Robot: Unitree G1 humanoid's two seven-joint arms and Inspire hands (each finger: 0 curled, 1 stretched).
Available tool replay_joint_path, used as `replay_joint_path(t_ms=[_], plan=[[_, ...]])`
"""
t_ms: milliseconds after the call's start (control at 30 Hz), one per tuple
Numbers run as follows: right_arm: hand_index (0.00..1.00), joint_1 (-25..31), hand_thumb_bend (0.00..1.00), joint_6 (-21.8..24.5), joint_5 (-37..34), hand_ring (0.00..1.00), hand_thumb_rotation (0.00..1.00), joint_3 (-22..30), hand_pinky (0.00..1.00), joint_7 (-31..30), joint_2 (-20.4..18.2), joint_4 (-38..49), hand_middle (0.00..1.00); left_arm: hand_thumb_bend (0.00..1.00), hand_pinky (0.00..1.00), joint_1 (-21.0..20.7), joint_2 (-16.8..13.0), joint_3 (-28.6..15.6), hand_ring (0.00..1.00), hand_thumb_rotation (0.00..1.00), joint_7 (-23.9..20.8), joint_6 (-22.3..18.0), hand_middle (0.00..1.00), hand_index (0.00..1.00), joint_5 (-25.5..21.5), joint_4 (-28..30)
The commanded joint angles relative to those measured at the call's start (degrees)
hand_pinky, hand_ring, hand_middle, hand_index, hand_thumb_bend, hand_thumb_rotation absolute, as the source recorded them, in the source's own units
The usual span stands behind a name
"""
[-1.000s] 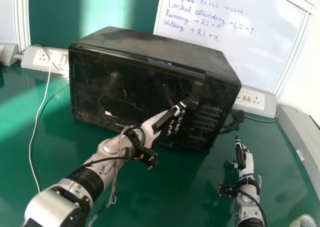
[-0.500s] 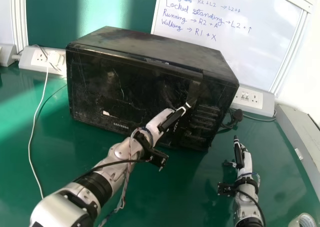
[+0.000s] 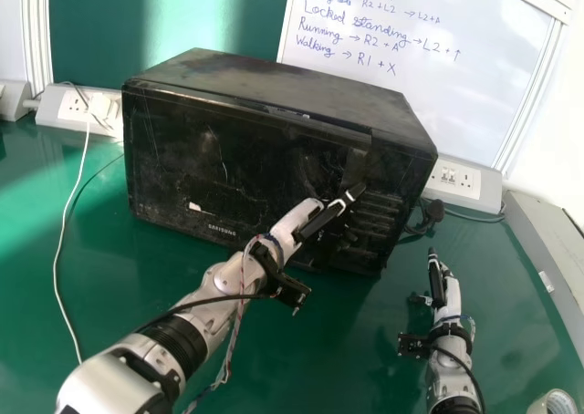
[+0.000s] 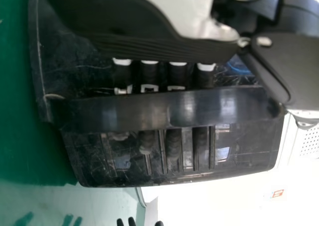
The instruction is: Open the door of oven
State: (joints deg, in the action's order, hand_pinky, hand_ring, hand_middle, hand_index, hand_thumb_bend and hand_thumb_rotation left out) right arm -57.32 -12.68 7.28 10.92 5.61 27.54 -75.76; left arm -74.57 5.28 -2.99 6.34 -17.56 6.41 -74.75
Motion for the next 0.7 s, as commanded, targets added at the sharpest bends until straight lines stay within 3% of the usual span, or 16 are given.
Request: replay_joint_path(t_ms=[0, 133, 300, 333, 400, 567, 600, 667], plan=[[0.95, 1.05, 0.77, 1.11, -0.36, 0.9, 1.0, 0.23, 0.83, -0.66, -0.57, -1.21, 0.92, 0.94, 0.27, -0.62, 1.08, 0.92, 0.35, 0.07, 0.82, -0.37, 0.43, 0.56, 0.71, -0.17], [0.94, 0.91, 0.72, 1.54, 0.24, 0.89, 1.0, -0.25, 0.82, -0.19, -0.54, -1.22, 0.92, 0.92, 0.27, -0.55, 1.23, 0.77, 0.35, 0.02, 0.95, -0.09, 0.43, 0.55, 0.45, -0.25], [0.96, 0.98, 0.77, 1.36, -0.19, 0.9, 1.0, 0.14, 0.84, -0.65, -0.65, -1.26, 0.92, 0.89, 0.22, -0.47, 1.46, -0.41, 0.3, 0.0, 3.09, 0.84, 0.38, 0.5, -1.16, -0.29], [0.96, 0.93, 0.76, 1.42, -0.31, 0.9, 1.0, 0.27, 0.83, -0.64, -0.71, -1.26, 0.92, 0.71, 0.19, -0.44, 1.49, -0.56, 0.27, 0.02, 3.45, 1.04, 0.36, 0.49, -1.44, -0.28], [0.96, 0.94, 0.74, 1.26, 0.05, 0.89, 1.0, -0.03, 0.81, -0.57, -0.68, -1.28, 0.93, 0.56, 0.15, -0.32, 1.61, -0.91, 0.22, 0.04, 3.88, 1.34, 0.31, 0.48, -1.9, -0.28], [0.95, 1.05, 0.76, 0.96, 0.43, 0.88, 1.0, -0.42, 0.8, -0.17, -0.63, -1.23, 0.92, 0.52, 0.11, 0.28, 1.81, -1.1, 0.17, 0.04, 2.81, 0.91, 0.25, 0.48, -2.39, -0.27], [0.95, 1.08, 0.75, 0.76, 0.71, 0.88, 1.0, -0.71, 0.8, -0.06, -0.61, -1.19, 0.92, 0.52, 0.12, 0.44, 1.73, -0.87, 0.19, 0.01, 2.52, 0.49, 0.34, 0.49, -2.19, -0.26], [0.95, 1.14, 0.76, 0.74, 0.58, 0.89, 1.0, -0.65, 0.8, -0.28, -0.56, -1.22, 0.92, 0.51, 0.13, 0.62, 1.6, -0.65, 0.2, 0.0, 2.25, 0.24, 0.39, 0.5, -1.99, -0.25]])
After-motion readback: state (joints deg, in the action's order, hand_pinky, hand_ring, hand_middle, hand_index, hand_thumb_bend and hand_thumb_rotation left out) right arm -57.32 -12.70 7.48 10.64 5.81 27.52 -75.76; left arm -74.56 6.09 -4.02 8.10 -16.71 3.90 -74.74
